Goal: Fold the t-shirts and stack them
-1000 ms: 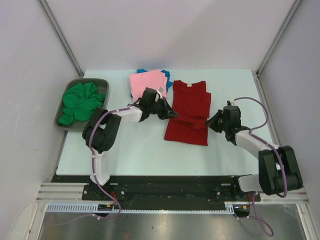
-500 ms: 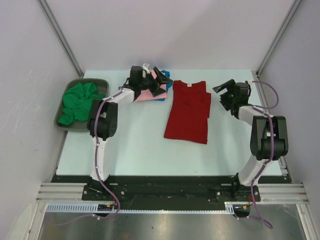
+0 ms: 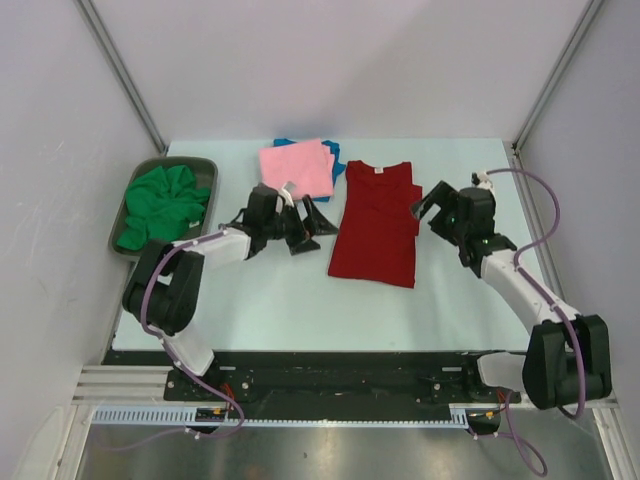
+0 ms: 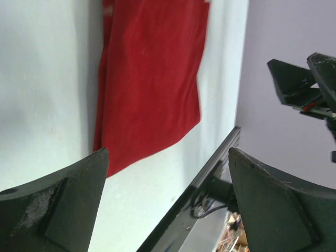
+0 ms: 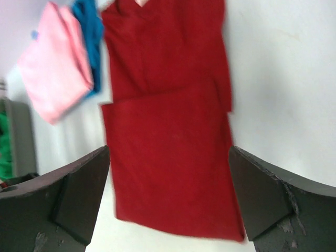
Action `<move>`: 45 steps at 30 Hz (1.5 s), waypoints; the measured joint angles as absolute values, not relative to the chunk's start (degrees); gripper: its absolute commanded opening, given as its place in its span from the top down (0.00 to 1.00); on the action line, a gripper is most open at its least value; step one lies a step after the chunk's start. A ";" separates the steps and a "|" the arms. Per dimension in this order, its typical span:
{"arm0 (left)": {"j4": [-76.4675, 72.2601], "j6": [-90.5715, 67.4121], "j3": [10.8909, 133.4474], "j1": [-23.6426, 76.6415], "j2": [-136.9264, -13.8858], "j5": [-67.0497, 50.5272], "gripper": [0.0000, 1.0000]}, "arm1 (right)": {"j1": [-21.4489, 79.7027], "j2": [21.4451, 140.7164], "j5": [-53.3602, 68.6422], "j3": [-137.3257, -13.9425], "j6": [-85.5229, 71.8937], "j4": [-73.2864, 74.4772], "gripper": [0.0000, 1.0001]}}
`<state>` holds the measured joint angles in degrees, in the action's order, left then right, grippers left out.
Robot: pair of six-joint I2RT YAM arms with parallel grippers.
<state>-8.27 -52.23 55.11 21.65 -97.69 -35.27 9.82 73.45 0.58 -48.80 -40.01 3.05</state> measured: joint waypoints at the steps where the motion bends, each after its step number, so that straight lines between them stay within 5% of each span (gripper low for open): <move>1: -8.43 -51.53 53.60 22.50 -97.56 -35.03 0.00 | 9.82 71.96 0.47 -46.61 -39.46 3.60 0.00; 16: -12.29 -48.49 49.43 28.47 -104.03 -33.26 0.01 | 11.68 50.54 -1.54 -32.58 -37.32 13.82 0.00; 20: -14.92 -48.49 50.98 28.93 -106.59 -33.12 0.39 | 11.68 49.47 -1.76 -32.29 -36.97 15.31 0.00; 22: -16.21 -48.66 51.09 29.23 -108.05 -33.12 0.49 | 11.68 49.47 -1.76 -31.75 -36.80 15.81 0.00; 26: -17.34 -49.10 50.74 29.74 -109.91 -32.69 1.00 | 11.68 49.69 -1.72 -30.41 -36.75 16.10 0.01; 45: -30.37 -53.21 42.46 33.10 -109.82 -32.99 1.00 | 13.02 64.12 4.05 -20.43 -38.89 -2.96 0.17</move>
